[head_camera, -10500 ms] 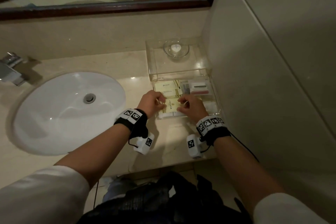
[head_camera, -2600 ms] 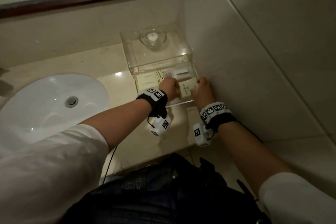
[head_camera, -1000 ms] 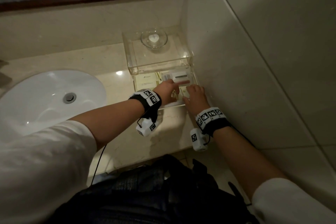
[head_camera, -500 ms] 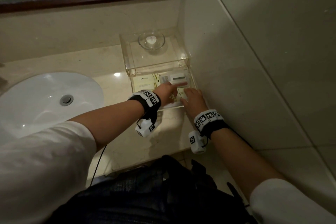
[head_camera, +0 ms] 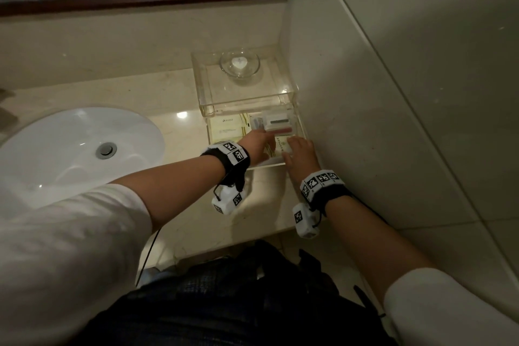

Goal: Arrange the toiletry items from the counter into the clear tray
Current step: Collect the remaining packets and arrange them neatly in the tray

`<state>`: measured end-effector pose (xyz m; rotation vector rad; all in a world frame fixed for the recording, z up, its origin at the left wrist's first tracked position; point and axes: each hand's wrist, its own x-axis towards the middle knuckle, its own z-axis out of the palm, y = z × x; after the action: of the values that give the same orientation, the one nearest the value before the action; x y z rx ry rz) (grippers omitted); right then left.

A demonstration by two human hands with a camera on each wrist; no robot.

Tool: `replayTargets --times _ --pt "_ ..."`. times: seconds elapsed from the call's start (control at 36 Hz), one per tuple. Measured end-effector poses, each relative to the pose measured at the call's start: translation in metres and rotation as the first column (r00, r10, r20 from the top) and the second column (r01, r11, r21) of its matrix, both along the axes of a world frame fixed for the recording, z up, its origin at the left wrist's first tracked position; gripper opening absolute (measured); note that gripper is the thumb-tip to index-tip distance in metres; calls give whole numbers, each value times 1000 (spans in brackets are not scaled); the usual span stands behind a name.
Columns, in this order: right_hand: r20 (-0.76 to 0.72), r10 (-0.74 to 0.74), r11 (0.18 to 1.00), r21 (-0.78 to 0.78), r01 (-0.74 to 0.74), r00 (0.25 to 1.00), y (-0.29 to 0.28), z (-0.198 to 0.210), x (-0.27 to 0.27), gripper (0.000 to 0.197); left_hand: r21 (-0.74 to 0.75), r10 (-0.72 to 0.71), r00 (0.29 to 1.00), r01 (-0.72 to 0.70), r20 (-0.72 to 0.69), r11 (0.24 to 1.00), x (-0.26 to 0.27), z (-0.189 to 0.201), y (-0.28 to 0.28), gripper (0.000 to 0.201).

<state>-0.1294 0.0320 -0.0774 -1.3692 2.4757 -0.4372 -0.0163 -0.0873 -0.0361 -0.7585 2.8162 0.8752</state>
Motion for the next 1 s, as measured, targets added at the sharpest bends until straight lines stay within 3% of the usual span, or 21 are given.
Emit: replayTargets --times 0.14,0.28,0.44,0.58,0.72,1.0 --pt "-7 -19 985 -172 18 1000 -3 15 7 34 15 -17 998 18 -61 1000 9 3 -1 27" --pt "-135 65 910 -400 -114 989 -21 32 26 29 69 71 973 -57 -218 996 31 15 -10 22" --pt "-103 209 856 -461 -232 973 -66 46 74 30 214 348 867 -287 -357 934 85 33 -38 22" --pt "13 369 825 -464 -321 929 -117 52 130 25 360 565 759 -453 -324 815 162 41 -76 13" --pt "85 544 791 -384 -476 835 -167 55 201 22 434 747 588 -611 -311 662 259 36 -111 18" --pt "183 745 667 -215 -714 641 -257 60 388 20 431 948 87 -875 -307 220 487 13 -175 22"
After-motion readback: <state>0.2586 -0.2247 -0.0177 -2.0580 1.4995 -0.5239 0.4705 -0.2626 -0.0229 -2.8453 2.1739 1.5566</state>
